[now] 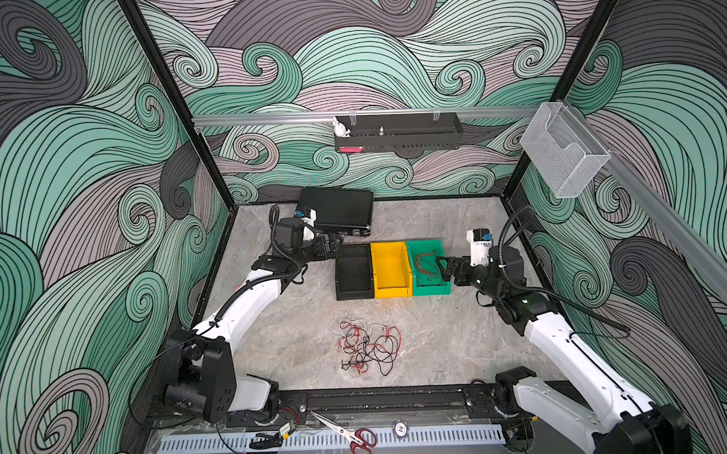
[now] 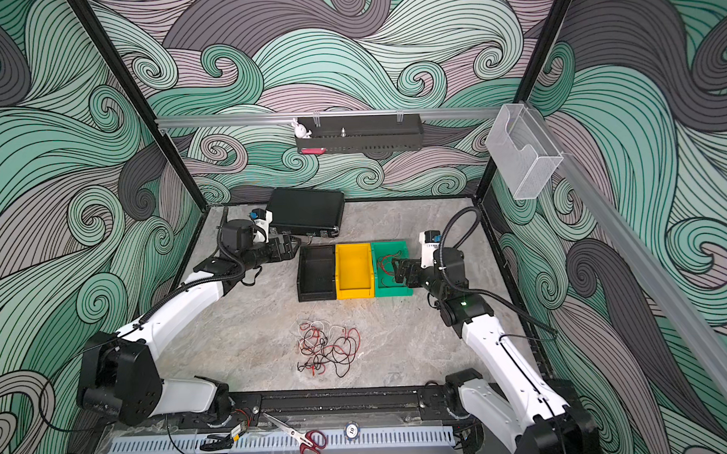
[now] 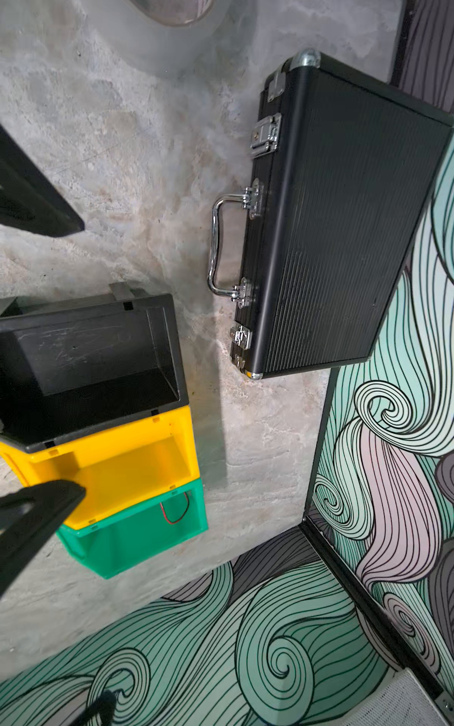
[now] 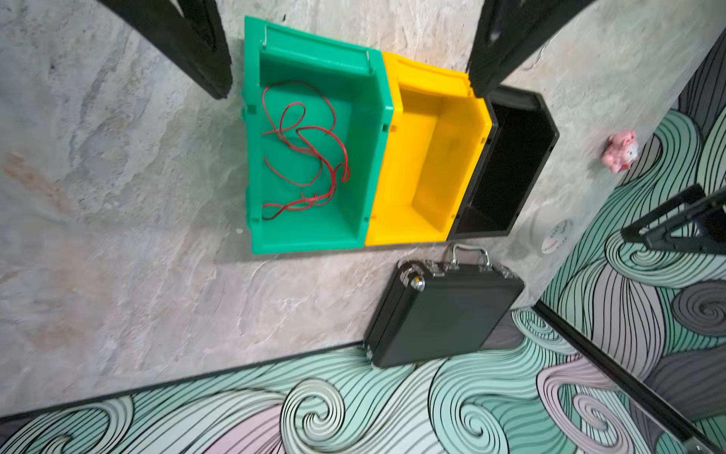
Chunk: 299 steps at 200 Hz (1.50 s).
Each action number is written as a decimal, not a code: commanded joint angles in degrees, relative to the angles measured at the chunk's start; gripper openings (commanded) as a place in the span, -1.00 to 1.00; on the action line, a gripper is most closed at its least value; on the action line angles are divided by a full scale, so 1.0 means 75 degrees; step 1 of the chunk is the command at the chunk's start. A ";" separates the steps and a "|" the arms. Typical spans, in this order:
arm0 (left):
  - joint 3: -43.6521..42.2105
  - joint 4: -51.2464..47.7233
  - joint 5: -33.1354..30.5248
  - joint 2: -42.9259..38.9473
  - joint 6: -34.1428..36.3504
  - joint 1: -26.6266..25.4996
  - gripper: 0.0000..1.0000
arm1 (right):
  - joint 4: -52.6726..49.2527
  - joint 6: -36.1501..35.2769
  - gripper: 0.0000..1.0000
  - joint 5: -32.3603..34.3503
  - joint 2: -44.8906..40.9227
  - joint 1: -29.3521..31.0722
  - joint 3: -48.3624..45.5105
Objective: Untangle the cables
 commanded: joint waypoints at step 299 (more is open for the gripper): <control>0.0938 -0.1491 0.0733 0.0832 -0.0706 -0.0708 0.94 | 0.0476 0.2069 -0.32 0.0279 0.3988 0.4550 -0.0531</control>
